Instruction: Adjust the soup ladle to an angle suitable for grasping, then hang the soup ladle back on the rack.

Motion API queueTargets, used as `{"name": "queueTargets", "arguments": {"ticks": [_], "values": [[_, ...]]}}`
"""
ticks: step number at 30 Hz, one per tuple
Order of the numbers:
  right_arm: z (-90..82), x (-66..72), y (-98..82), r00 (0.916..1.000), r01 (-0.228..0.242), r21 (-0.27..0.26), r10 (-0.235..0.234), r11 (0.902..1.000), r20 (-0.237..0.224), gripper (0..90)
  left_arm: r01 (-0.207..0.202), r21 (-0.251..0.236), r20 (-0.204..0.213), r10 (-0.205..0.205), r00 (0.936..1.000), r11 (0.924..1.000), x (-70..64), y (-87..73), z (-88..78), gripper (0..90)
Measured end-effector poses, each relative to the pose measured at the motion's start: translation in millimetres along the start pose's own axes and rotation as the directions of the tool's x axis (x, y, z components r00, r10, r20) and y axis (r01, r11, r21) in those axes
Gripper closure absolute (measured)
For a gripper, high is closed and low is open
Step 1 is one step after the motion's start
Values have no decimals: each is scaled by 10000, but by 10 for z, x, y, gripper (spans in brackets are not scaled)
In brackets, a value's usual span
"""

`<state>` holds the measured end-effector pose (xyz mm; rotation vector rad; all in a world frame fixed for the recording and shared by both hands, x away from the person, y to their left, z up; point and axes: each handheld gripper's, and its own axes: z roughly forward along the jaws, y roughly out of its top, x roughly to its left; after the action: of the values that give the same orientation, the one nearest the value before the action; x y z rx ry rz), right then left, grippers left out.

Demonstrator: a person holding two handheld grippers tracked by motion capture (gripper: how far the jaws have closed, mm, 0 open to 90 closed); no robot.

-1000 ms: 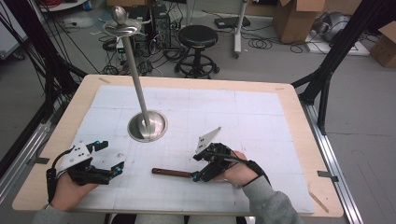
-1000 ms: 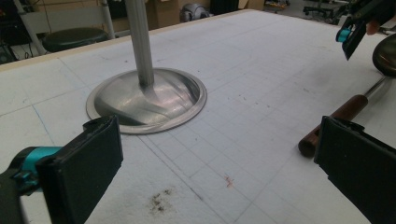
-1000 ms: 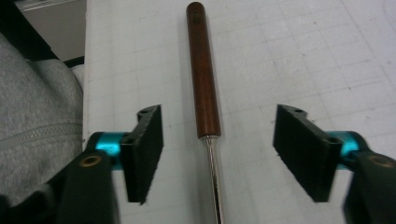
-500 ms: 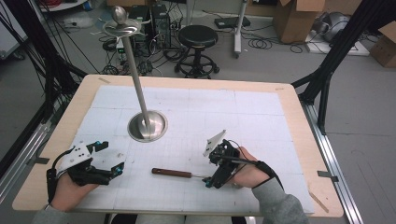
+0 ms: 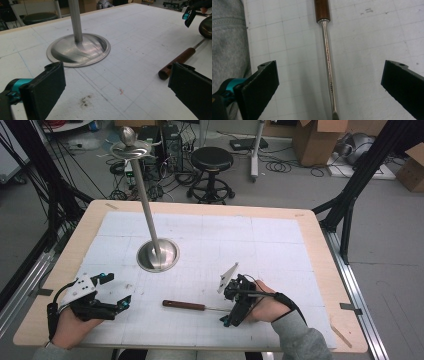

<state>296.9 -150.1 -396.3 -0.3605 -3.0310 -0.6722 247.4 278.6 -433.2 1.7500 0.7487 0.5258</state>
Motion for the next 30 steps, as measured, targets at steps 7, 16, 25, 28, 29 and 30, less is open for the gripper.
{"name": "queueTargets", "arguments": {"ticks": [7, 16, 25, 28, 29, 30], "values": [[39, -36, 35, 9999, 51, 390, -57, 9992, 151, 11, 63, -30, -179, -64, 9998, 10000, 9, -19, -55, 17], [133, -19, 41, 9995, 137, 1130, -166, 9935, 250, 156, -20, 4, -157, 20, 9999, 10000, 3, -17, -60, 17], [168, -4, 31, 9994, 245, 1717, -285, 9848, 208, 370, -14, 11, -173, 14, 9999, 10000, -4, -15, -56, 17], [170, 4, 36, 9997, 213, 1876, -235, 9820, 95, 430, -26, 16, -168, 26, 9999, 10000, -4, -15, -55, 17], [170, 10, 36, 9996, 210, 1933, -246, 9809, 162, 450, -42, 34, -156, 42, 9999, 10000, -3, -14, -54, 17], [170, 11, 37, 9995, 214, 1972, -258, 9801, 199, 464, -54, 32, -143, 55, 9999, 10000, -2, -14, -53, 17]]}}
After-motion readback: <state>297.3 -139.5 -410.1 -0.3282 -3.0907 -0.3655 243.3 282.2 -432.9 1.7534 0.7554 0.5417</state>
